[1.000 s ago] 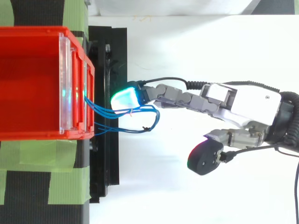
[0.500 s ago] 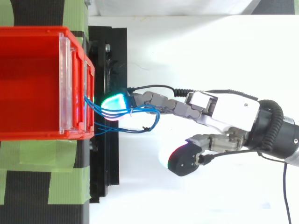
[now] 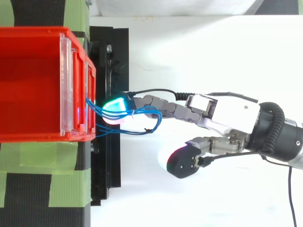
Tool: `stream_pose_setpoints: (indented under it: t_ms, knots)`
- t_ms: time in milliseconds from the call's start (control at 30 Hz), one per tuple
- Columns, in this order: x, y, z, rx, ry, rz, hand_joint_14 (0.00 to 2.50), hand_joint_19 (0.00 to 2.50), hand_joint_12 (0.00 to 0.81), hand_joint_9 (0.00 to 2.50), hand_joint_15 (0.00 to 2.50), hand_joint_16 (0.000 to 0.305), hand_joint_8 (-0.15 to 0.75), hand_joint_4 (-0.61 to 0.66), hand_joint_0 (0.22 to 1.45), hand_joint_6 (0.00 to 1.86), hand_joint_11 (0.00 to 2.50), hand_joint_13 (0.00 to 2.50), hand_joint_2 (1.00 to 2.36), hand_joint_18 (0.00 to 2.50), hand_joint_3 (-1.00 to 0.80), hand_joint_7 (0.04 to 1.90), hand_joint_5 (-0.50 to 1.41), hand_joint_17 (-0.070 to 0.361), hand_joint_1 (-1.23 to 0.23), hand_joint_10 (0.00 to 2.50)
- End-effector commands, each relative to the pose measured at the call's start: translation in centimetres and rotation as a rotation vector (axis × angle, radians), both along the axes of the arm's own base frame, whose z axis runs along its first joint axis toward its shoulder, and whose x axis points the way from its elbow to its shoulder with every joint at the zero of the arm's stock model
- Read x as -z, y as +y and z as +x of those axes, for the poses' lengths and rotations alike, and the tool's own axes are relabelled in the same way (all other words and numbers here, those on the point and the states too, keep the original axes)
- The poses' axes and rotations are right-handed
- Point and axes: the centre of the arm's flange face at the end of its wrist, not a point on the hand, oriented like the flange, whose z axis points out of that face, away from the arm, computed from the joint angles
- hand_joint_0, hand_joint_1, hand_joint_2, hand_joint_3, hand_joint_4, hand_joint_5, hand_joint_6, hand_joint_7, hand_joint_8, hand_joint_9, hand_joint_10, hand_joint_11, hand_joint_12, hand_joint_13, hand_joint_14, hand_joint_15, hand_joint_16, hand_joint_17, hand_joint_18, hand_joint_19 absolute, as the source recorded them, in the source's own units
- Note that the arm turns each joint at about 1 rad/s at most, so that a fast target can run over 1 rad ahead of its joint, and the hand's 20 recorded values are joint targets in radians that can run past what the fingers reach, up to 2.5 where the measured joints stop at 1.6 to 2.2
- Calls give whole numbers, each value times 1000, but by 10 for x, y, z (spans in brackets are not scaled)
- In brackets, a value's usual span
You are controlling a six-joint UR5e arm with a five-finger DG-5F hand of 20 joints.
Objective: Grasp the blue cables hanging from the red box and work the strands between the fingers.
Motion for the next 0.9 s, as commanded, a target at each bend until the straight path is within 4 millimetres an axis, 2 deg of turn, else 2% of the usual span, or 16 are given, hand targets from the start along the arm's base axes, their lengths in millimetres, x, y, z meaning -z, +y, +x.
stream_pose_setpoints:
  t_ms: [0, 433, 600, 667, 700, 867]
  knots:
    - [-1, 0, 1, 0, -12, 4, 6, 378, 402, 29, 255, 73, 313, 119, 642, 5, 158, 0, 1000, 0, -1000, 665, -462, 164, -410, 3]
    - [-5, 2, 5, 0, -22, 9, 8, 386, 406, 45, 274, 72, 315, 123, 646, 5, 180, 3, 1000, 0, -1000, 664, -459, 163, -411, 3]
    - [-5, 2, 5, 0, -23, 11, 8, 430, 416, 93, 314, 73, 329, 124, 647, 5, 210, 77, 1000, 22, -1000, 667, -456, 165, -410, 4]
    - [-5, 2, 5, 1, -22, 9, 9, 451, 421, 112, 340, 74, 331, 125, 647, 5, 223, 113, 1000, 61, -1000, 668, -456, 166, -411, 6]
    - [-6, 2, 5, 3, -25, 11, 7, 365, 440, 230, 285, 76, 356, 150, 645, 4, 172, 225, 1000, 222, -1000, 629, -397, 172, -462, 3]
    - [-6, 2, 6, 5, -29, 12, 9, 391, 451, 307, 324, 76, 370, 163, 647, 4, 205, 315, 1000, 313, -1000, 625, -376, 170, -468, 4]
